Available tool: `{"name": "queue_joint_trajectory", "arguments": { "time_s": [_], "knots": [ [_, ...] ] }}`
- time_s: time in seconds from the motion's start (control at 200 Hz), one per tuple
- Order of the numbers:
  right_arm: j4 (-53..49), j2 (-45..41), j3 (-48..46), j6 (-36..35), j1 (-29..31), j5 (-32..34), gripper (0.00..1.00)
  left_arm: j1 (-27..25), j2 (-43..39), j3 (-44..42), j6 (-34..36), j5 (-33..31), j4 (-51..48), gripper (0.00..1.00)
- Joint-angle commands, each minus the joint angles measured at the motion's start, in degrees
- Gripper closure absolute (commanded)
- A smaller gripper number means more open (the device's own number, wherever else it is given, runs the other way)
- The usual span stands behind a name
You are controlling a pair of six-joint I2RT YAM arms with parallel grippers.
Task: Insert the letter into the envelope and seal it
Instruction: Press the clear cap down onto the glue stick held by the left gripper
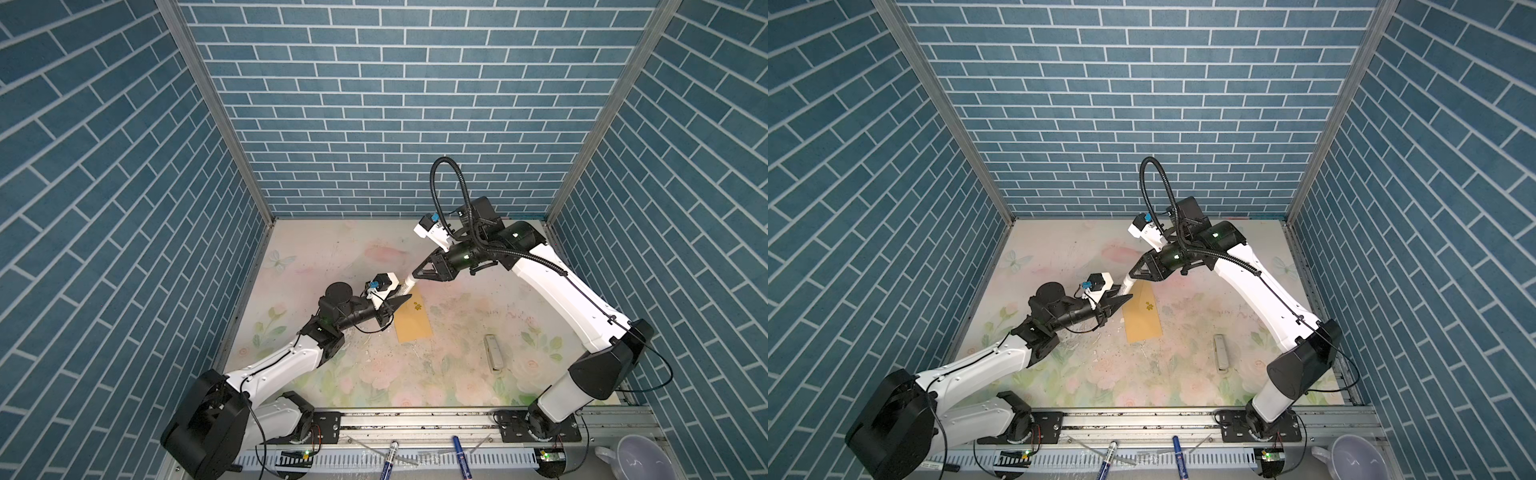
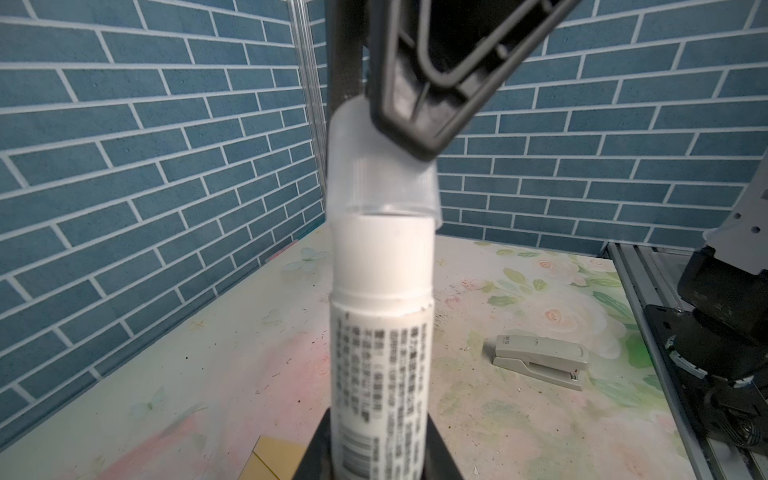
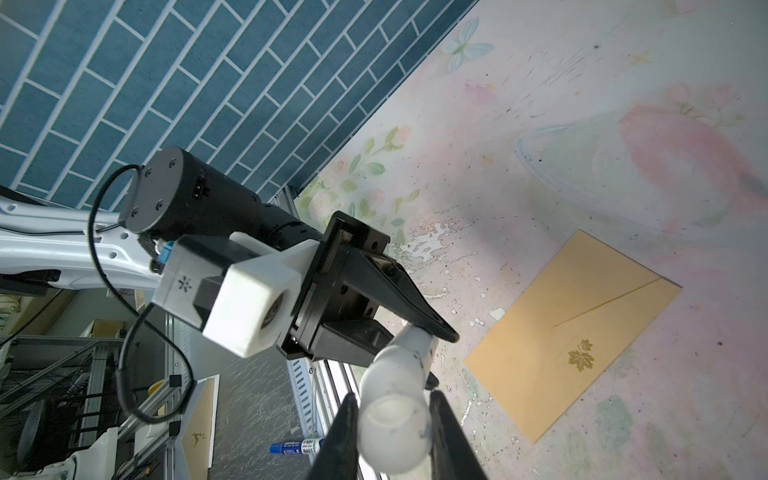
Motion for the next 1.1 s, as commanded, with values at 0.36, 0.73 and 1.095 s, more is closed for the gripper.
{"name": "queue_joint_trajectory", "arguments": {
  "time_s": [0.36,0.73,1.095],
  "knots": [
    [-3.1,1.0,2.4,-4.9,3.7,0.7,0.81,-0.2,0.3,1.0,-0.2,1.5,2.2,1.0],
    [-4.0,1.3,2.6,-6.2,5.0,2.2,0.79,-0.2,0.6,0.9,-0.3,1.7,2.3,1.0],
    [-4.5,1.5,2.6,-6.9,5.6,2.3,0.75,-0.2,0.5,0.9,-0.3,1.7,2.3,1.0]
  ]
}}
